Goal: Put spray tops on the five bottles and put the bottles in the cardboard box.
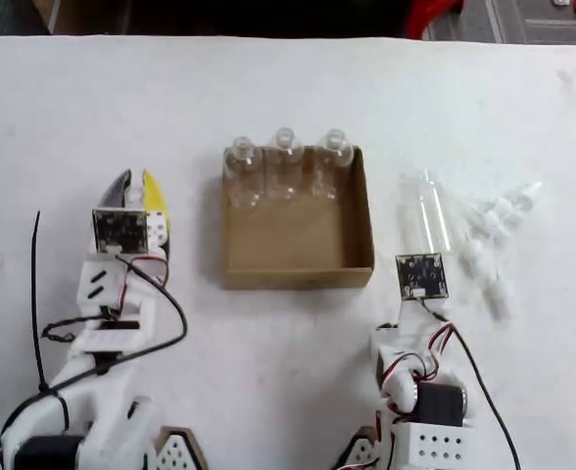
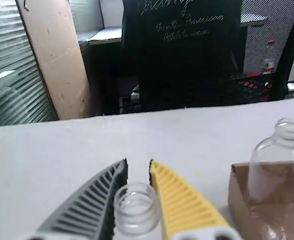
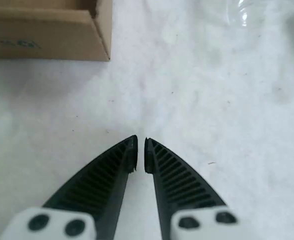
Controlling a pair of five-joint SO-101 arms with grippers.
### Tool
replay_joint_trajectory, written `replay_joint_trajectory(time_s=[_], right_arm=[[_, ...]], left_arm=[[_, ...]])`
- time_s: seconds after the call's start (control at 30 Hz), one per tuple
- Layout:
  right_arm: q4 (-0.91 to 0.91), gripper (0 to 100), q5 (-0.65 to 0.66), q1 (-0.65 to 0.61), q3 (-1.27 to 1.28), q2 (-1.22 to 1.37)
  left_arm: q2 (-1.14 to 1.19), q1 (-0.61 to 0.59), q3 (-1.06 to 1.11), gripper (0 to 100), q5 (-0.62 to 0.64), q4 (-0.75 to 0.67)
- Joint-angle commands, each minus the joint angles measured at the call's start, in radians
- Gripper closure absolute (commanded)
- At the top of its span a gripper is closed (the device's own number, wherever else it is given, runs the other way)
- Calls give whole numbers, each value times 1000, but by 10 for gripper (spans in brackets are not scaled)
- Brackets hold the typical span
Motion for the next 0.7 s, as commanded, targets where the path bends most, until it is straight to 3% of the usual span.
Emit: replay_joint_trajectory(time_s=[0.0,0.13,0.4,0.5,0.67], right_arm=[[5,982,-5,8,9,-5],[5,982,-5,8,9,-5],[5,982,-5,8,9,-5],[5,982,-5,8,9,-5],[5,982,-5,8,9,-5]], left_arm=[[-160,71,-9,977,12,110],[-377,119,-43,977,12,350],[-763,199,-358,977,14,1094],[-797,288,-430,977,14,1203],[-757,375,-443,977,95,1197]])
